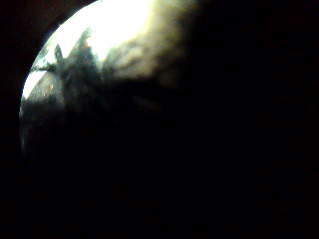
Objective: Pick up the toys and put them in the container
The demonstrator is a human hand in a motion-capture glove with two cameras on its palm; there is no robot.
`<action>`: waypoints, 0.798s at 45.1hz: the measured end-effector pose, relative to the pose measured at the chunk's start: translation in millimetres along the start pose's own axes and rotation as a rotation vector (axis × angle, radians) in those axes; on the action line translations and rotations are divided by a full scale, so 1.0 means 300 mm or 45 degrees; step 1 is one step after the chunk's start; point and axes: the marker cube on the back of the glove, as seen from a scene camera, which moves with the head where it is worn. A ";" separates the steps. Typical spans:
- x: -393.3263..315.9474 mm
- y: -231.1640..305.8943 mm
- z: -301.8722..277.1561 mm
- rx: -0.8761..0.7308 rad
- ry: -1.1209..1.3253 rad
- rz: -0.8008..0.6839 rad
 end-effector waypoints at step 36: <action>0.405 0.100 -0.211 -0.356 0.100 0.125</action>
